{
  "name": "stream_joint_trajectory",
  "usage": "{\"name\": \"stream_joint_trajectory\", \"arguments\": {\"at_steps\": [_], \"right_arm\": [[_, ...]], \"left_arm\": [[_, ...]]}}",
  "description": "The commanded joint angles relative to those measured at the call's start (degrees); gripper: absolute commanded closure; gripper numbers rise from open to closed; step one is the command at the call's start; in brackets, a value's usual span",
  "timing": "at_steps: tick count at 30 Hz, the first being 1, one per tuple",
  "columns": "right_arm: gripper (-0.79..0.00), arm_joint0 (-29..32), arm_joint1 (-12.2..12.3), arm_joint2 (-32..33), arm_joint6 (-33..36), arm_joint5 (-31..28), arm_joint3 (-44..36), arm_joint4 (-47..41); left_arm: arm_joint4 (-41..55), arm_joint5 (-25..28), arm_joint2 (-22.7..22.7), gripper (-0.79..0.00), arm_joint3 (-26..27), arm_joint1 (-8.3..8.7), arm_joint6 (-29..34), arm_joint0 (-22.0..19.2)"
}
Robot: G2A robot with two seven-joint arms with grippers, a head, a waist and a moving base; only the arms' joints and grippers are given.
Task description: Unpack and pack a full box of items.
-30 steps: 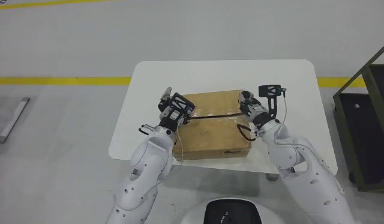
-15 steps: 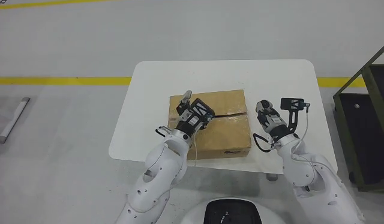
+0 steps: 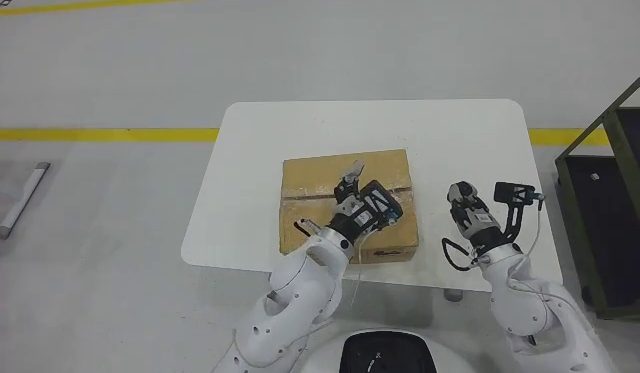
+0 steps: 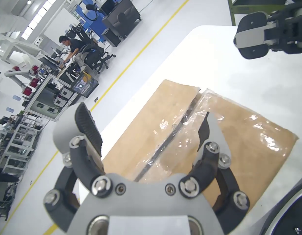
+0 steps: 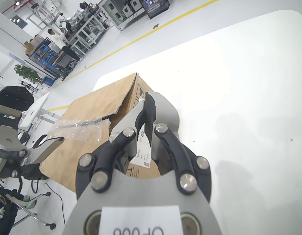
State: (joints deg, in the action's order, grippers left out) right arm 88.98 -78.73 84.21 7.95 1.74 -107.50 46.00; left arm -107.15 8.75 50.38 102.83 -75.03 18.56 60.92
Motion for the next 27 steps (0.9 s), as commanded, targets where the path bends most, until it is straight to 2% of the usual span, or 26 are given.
{"name": "stream_joint_trajectory", "arguments": {"at_steps": [1,5,10,20,27], "right_arm": [[0.000,0.7,0.1,0.4,-0.3,-0.3,-0.3,-0.2],[0.000,1.2,0.2,0.5,-0.2,-1.1,-0.7,-0.7],[0.000,0.0,0.3,0.0,0.6,-3.2,-1.0,-0.9],[0.000,-6.1,0.3,-3.8,2.4,-5.7,0.4,0.6],[0.000,-11.8,0.0,-8.2,6.5,-7.1,3.8,1.0]], "left_arm": [[-0.2,0.3,-0.5,-0.785,1.1,-0.15,0.0,0.3],[0.0,0.9,0.9,-0.785,3.1,-0.10,1.1,1.3],[0.2,2.6,6.3,-0.785,6.7,0.62,4.1,3.3],[0.2,3.3,22.8,-0.785,14.8,2.51,11.8,11.1],[-1.9,5.7,33.6,-0.785,15.4,3.59,15.1,15.3]]}}
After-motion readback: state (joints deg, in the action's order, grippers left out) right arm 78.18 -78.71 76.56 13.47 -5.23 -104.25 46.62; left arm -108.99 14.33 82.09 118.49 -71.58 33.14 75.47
